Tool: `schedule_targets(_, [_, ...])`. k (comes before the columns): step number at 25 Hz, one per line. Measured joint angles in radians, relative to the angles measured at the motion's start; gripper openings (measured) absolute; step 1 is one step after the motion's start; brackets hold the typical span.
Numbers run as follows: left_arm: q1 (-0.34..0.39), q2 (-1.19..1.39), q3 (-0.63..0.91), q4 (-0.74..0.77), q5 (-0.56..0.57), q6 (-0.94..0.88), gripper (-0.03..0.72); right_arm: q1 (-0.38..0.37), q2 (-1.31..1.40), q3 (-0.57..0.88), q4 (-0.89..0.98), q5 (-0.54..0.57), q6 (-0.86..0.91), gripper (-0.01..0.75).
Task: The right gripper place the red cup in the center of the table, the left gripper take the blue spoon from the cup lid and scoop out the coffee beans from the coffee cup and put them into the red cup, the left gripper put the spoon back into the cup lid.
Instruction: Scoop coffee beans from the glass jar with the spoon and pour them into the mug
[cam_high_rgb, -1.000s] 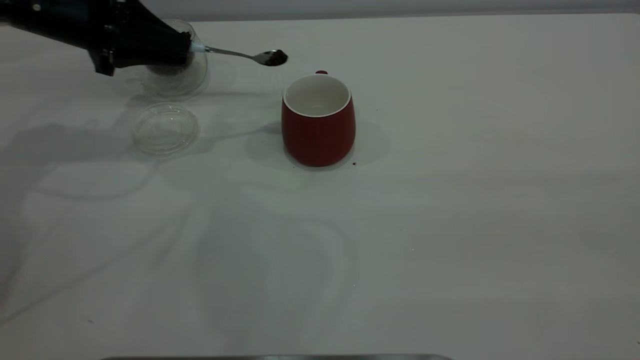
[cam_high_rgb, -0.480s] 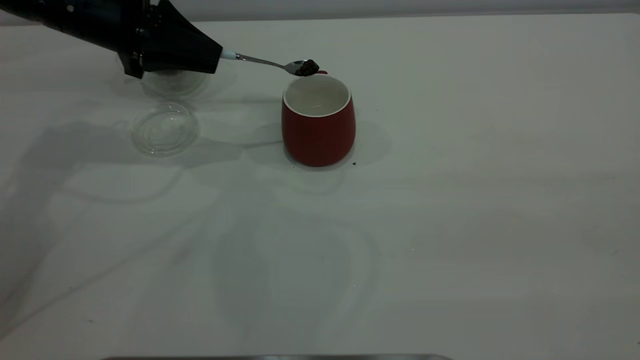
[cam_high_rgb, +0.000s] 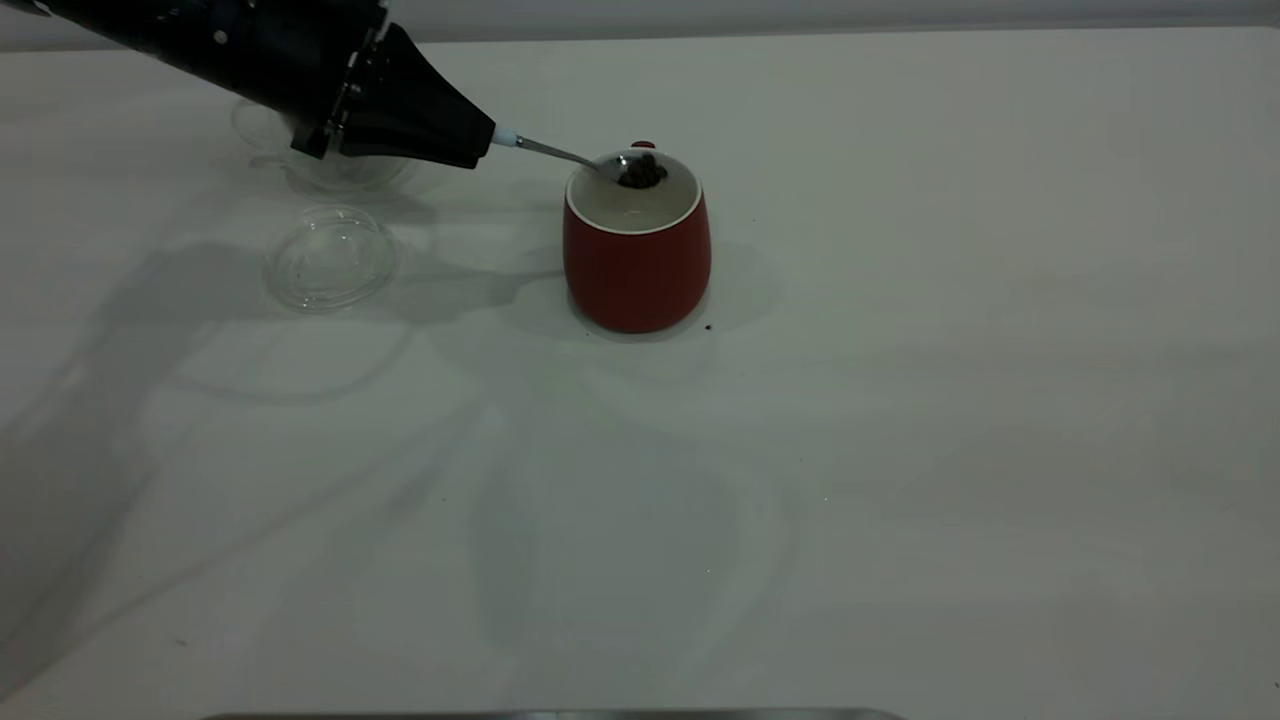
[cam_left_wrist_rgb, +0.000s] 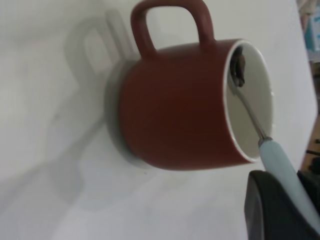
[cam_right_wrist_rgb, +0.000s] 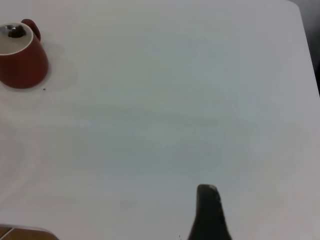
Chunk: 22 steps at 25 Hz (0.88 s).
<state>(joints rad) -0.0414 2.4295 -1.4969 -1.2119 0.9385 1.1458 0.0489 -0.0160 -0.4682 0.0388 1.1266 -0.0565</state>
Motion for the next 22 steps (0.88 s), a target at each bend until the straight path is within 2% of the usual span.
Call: schedule_targets(22, [-0.005,-0.022,0.0,0.0,-0.037,0.307,0.119,0.0,0.0,0.0,0.0,0.0,0.0,0.586])
